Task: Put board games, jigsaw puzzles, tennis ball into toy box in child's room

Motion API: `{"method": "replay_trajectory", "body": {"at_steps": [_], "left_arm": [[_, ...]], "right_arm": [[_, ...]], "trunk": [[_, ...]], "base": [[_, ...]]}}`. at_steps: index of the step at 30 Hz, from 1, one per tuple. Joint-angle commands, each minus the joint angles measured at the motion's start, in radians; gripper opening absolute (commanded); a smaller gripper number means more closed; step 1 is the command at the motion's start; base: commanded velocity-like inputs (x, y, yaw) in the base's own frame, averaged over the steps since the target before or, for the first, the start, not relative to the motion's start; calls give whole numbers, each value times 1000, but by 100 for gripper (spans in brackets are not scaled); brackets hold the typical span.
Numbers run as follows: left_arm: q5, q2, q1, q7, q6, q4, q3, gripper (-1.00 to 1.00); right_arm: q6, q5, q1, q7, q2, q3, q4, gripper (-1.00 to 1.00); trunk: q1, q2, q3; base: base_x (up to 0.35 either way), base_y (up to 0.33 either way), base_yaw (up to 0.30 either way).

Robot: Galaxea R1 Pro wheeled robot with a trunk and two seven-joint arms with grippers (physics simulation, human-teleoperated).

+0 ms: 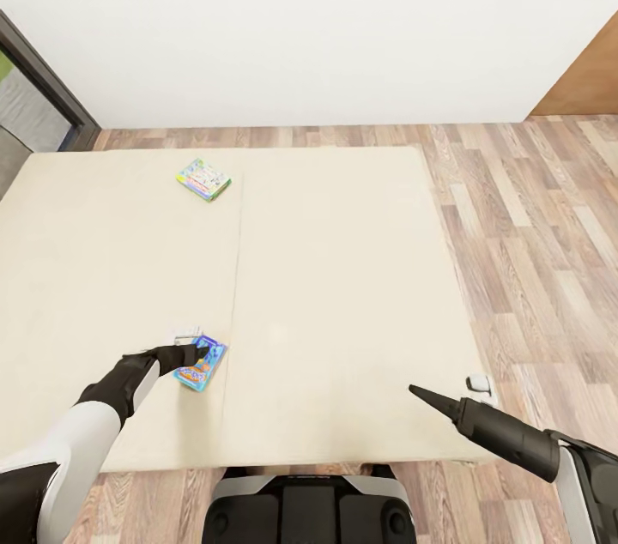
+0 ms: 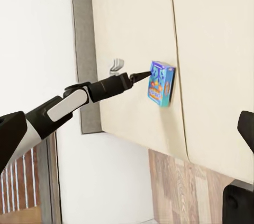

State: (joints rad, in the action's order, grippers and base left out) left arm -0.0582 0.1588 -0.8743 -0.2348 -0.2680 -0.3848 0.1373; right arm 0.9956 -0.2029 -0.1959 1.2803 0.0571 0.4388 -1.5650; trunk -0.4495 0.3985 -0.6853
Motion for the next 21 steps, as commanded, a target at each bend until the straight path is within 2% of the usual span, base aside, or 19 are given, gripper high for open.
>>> {"method": "replay_trajectory", "body": {"at_steps": [1, 15, 21], "left_arm": [[-6, -1, 0, -7, -6, -2, 8, 100], [-6, -1, 0, -8, -4, -2, 8, 100], [-6, -1, 0, -8, -4, -2, 8, 100]], "right_arm": [[1, -3, 0, 12, 0, 10, -1, 100], [-7, -3, -2, 164, 1, 56, -3, 100], [-11, -4, -1, 185, 0, 93, -3, 100]], "trunk": [[-1, 1, -1], [-1, 1, -1], [-1, 1, -1]], "base": [[0, 0, 0], [0, 0, 0], [0, 0, 0]]}}
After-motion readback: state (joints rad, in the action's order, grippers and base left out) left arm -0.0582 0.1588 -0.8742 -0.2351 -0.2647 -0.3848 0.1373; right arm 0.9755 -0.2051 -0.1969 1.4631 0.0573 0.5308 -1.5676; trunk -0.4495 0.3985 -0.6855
